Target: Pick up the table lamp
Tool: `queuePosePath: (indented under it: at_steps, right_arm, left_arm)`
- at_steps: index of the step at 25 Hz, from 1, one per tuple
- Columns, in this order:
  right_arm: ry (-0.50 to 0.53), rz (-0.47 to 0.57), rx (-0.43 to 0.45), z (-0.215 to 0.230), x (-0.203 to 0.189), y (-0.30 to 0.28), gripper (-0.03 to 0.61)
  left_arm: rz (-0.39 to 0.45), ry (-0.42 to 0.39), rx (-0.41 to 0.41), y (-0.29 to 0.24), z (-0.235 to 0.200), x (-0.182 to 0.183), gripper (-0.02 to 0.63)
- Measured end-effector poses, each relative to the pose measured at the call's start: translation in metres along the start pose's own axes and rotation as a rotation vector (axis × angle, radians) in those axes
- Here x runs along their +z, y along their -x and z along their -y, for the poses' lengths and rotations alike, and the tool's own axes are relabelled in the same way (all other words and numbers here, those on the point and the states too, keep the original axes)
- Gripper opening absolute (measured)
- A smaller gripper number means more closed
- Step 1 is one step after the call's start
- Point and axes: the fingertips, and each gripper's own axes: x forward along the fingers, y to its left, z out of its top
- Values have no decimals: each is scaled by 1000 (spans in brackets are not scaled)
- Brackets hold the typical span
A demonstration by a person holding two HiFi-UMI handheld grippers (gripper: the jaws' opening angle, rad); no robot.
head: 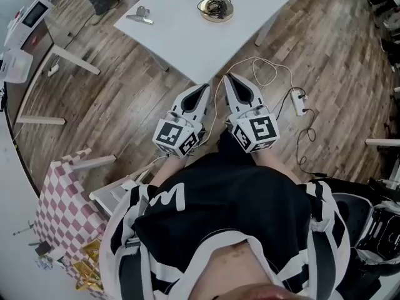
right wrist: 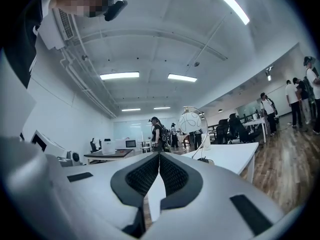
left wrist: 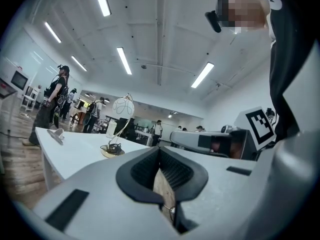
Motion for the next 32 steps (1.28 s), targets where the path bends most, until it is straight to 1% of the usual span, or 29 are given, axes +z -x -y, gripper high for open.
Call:
queuePosePath:
  at_steps: [6, 10, 14, 19, 23, 26, 32]
  right_arm:
    - [8, 28, 13, 86, 33, -47, 18]
    - [1, 14, 44, 126, 39, -65, 18]
    - [-7, 8, 68, 158, 38, -79, 18]
    - [-32, -20, 99, 170, 30, -95, 18]
    - [-29, -29, 117, 178, 28, -103, 18]
    - [-46, -43, 116, 182, 24, -103, 18]
    - [-72, -60, 107, 188, 15, -113, 18]
  left_arm:
    - [44, -31, 35, -86, -18, 25, 5]
    - [61, -44, 59, -135, -23, 30, 5]
    - [57, -64, 73, -168, -24, 26, 5]
    - [38, -44, 115, -179, -36, 22, 5]
    - [35, -41, 138, -189, -47, 21, 5]
    - [27, -26, 162, -187, -50, 18, 5]
    - [3, -29, 201, -186, -62, 16, 5]
